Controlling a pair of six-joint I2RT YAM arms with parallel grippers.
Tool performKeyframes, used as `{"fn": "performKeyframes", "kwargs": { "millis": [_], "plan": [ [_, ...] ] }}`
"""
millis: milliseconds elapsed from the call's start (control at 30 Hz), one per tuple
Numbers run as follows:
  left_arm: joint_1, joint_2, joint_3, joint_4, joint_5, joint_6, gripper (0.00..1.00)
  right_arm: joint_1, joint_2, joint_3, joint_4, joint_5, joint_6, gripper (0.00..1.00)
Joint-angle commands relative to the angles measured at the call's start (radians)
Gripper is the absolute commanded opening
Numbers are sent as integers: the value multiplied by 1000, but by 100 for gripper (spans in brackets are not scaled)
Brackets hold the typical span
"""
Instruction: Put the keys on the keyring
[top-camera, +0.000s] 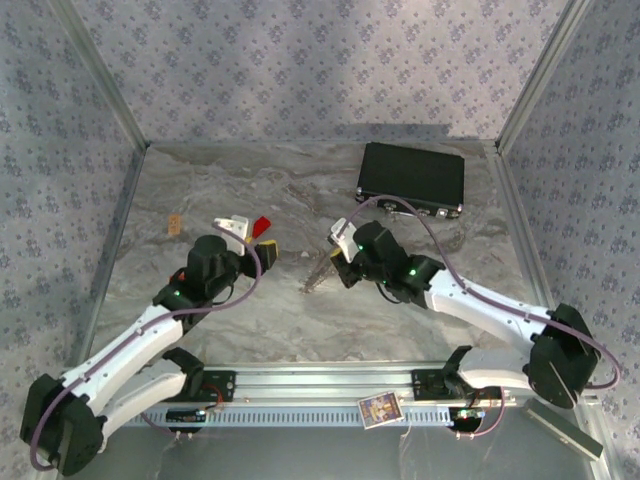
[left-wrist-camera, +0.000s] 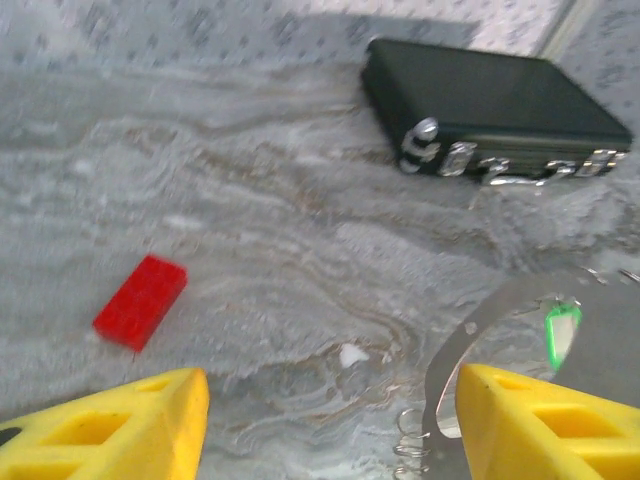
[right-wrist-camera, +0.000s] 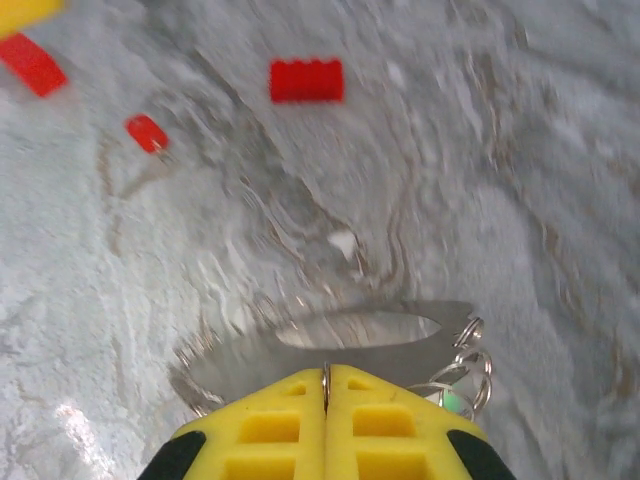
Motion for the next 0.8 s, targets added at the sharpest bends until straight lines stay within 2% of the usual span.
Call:
{"fn": "performKeyframes", "kwargs": {
  "millis": [0,167,267,400,567,633,767],
  "plan": [
    [-13,-30,18,31,115,166,62,-13,-35,-26,154,-140,-160,0],
    [-41,-15,42,15,209,265,56,-39,-39,-18,159,-333,-232,0],
    [-53,15,42,33,313,283,52,-44,-38,-16,148,-406,-262,0],
    [-85,60,25,82,436,309,46,-51,-36,-6,123,-464,-281,0],
    [-129,111,21,107,529,368,35,-56,-33,-4,110,-519,-290,0],
    [-140,129,28,97,549,388,30,-56,-30,2,94,-545,-298,0],
    [-154,138,25,101,560,411,26,-55,-25,16,45,-564,-328,0]
  ]
}}
